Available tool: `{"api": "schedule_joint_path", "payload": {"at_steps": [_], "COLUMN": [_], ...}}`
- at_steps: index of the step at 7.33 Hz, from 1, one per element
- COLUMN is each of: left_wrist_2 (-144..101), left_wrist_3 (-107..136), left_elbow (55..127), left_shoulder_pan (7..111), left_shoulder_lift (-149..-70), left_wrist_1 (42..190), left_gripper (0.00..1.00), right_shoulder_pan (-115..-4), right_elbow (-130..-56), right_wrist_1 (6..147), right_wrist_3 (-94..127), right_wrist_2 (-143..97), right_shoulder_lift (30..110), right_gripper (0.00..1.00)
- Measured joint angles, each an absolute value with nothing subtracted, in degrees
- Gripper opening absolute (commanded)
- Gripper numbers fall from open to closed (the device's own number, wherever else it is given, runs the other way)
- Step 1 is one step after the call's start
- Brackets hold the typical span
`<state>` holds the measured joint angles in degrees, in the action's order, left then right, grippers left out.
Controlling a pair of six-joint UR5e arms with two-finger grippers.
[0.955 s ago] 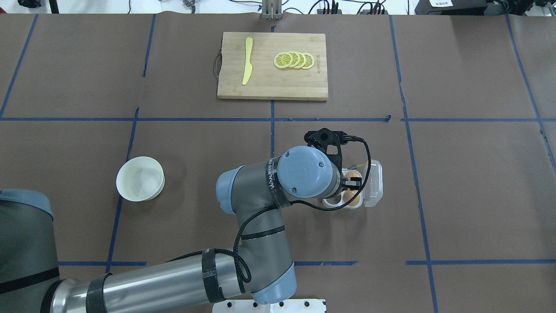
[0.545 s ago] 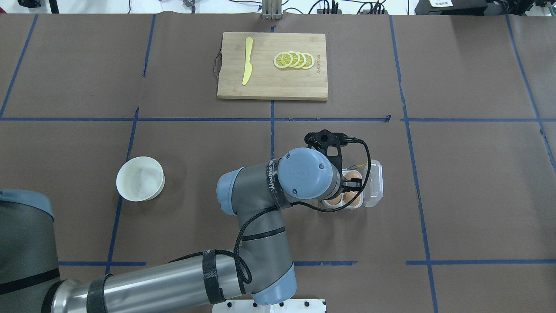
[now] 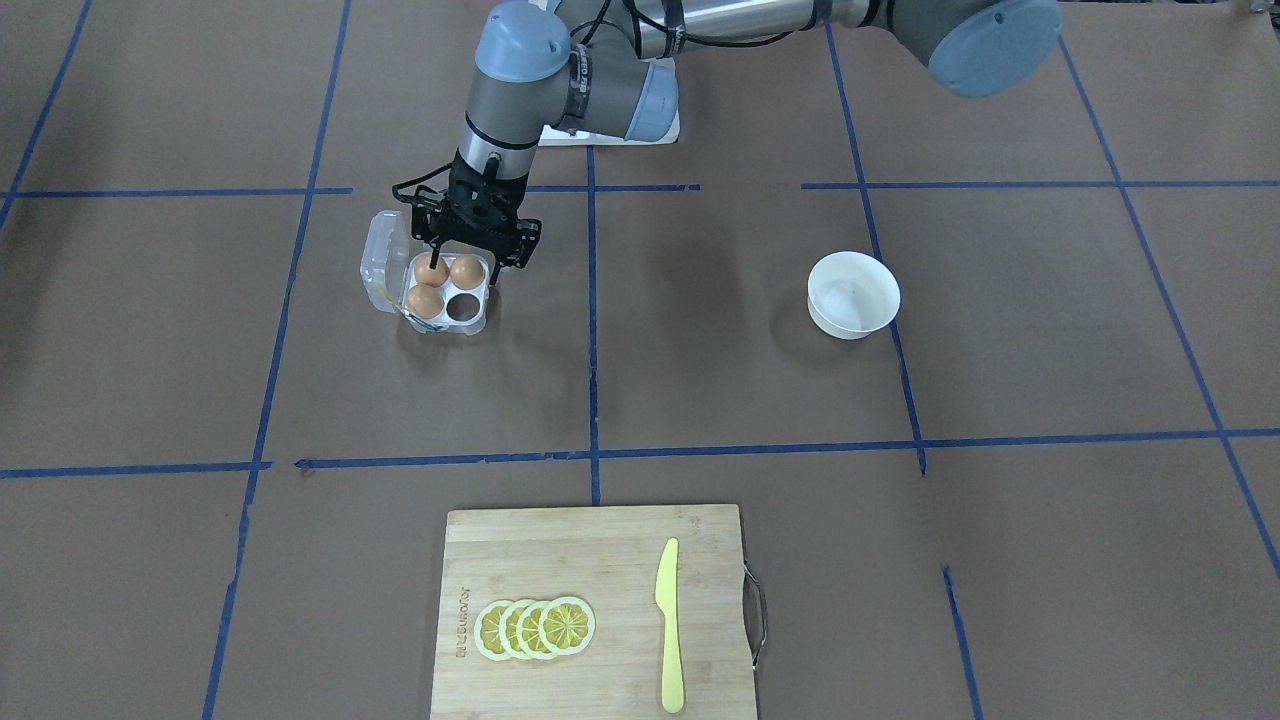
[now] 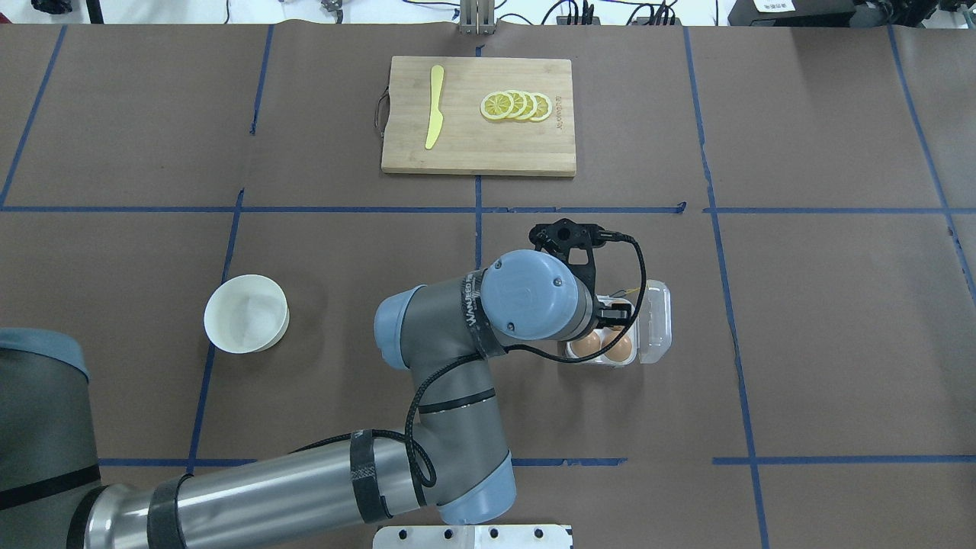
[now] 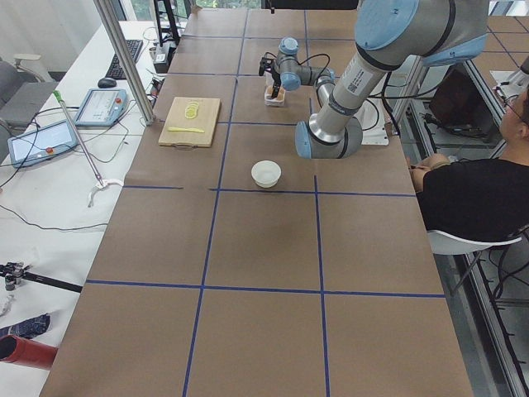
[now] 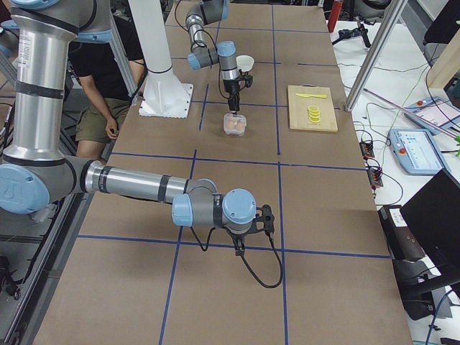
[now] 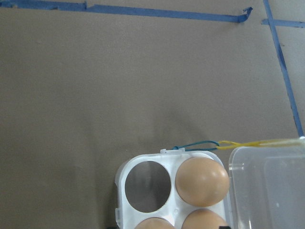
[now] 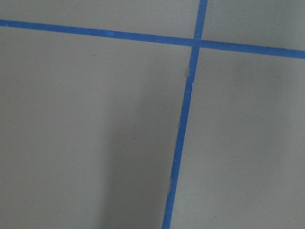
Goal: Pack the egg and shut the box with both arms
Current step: 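Lower the egg into the empty carton slot and open the left gripper, then raise the left gripper away while the right gripper reaches the carton lid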
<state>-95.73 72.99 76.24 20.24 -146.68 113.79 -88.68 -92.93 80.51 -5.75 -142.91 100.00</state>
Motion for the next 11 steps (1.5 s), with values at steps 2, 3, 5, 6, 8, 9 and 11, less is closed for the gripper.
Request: {"api": "schedule_joint_path", "payload": {"at_steps": [2,3,5,6,8,9,11], "left_wrist_2": [-96.1,-96.6,-99.5,-101.5,-105.7,-107.4,-110.1], "left_wrist_3": [68.2,63.7,55.0,51.4,46.2,44.8,41.4], "left_elbow": [79.4,81.6,87.6,92.1,100.1,102.5,104.9], "left_shoulder_pan": [24.9,27.6,32.1,34.4,38.9,40.8,44.8], "left_shoulder_lift": [-142.8,-139.9,-132.8,-128.5,-120.5,-117.7,-113.3], "left_wrist_1": [113.2,113.3,113.5,113.4,113.2,113.2,113.4], "left_gripper": [0.72,0.72,0.72,0.72,0.72,0.72,0.73], "right_shoulder_pan": [-87.9,-86.4,-79.7,-74.7,-61.4,-54.1,-41.4], "right_elbow": [-93.2,-93.7,-94.5,-94.6,-95.1,-96.5,-101.4], "right_wrist_1": [80.5,80.2,73.9,66.7,54.9,52.6,51.7], "right_wrist_3": [-3.2,0.8,14.4,25.3,48.6,58.4,70.3], "right_wrist_2": [-142.9,-142.9,-142.7,-141.9,-135.0,-129.9,-120.7], "right_shoulder_lift": [99.4,98.2,95.8,94.6,89.6,86.6,83.6], "right_gripper": [1.00,1.00,1.00,1.00,1.00,1.00,1.00]}}
